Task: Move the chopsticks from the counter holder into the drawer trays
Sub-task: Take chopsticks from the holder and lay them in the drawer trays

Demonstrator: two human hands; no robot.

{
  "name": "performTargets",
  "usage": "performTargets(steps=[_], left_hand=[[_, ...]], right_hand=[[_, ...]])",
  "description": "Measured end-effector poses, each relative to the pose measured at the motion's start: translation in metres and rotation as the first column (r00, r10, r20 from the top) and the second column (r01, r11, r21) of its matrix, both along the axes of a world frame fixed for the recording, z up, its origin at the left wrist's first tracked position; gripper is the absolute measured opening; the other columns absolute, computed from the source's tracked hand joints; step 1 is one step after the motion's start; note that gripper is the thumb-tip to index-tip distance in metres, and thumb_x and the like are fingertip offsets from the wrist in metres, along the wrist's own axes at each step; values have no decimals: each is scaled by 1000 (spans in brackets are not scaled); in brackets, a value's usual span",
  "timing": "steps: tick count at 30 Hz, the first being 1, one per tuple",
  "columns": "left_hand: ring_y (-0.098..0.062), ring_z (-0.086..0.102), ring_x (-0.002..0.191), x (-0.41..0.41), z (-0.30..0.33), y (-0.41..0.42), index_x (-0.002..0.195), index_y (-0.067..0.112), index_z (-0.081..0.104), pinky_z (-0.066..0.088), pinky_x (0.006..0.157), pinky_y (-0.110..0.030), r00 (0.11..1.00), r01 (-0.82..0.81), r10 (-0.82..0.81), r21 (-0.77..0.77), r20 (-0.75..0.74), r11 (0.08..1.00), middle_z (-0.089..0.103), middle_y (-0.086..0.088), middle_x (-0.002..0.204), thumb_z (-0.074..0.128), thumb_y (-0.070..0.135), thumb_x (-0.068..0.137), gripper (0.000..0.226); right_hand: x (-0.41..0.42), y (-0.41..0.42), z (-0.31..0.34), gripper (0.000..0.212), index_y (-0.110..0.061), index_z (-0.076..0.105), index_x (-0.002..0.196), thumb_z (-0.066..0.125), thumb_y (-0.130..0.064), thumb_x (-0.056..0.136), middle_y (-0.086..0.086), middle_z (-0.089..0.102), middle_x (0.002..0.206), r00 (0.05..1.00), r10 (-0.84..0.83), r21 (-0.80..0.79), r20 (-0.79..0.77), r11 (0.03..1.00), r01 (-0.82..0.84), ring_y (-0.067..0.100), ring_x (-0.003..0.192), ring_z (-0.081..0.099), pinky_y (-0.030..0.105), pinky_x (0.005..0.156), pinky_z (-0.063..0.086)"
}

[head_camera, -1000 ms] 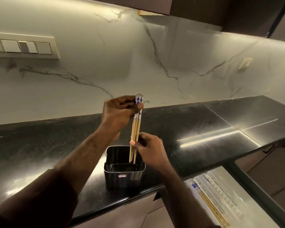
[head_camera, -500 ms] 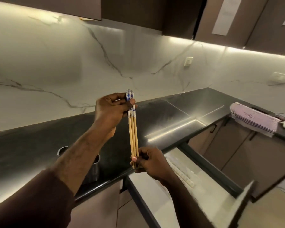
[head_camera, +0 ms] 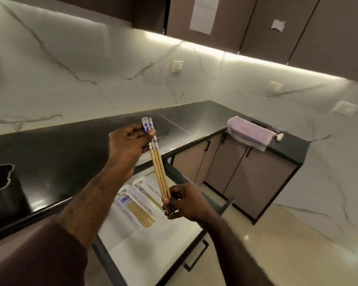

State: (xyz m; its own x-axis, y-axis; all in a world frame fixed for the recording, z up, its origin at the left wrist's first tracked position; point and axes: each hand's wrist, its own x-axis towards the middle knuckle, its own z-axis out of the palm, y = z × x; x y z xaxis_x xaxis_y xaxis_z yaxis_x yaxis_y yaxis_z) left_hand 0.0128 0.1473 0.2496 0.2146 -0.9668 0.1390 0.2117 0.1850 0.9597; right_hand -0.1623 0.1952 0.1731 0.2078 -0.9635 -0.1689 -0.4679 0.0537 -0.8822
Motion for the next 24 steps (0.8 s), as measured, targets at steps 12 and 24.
performTargets(steps=[12, 24], left_hand=[[-20, 74, 85, -95, -37, -39, 111, 7, 68, 60, 80, -38, 997, -20, 15, 76, 71, 997, 74, -11, 97, 70, 7, 83, 28], [-15, 73, 85, -106, -126, -151, 108, 12, 66, 60, 73, -31, 995, -58, 81, 322, -59, 945, 73, -6, 98, 66, 8, 86, 22]], right_hand=[[-92, -39, -21, 21, -1, 67, 109, 63, -12, 92, 14, 72, 96, 995, 17, 62, -102, 998, -11, 20, 80, 71, 34, 75, 62], [-114, -153, -78, 15, -5, 67, 97, 54, 0, 95, 11, 67, 89, 975, 106, 280, -194, 959, -49, 19, 79, 66, 35, 76, 61]])
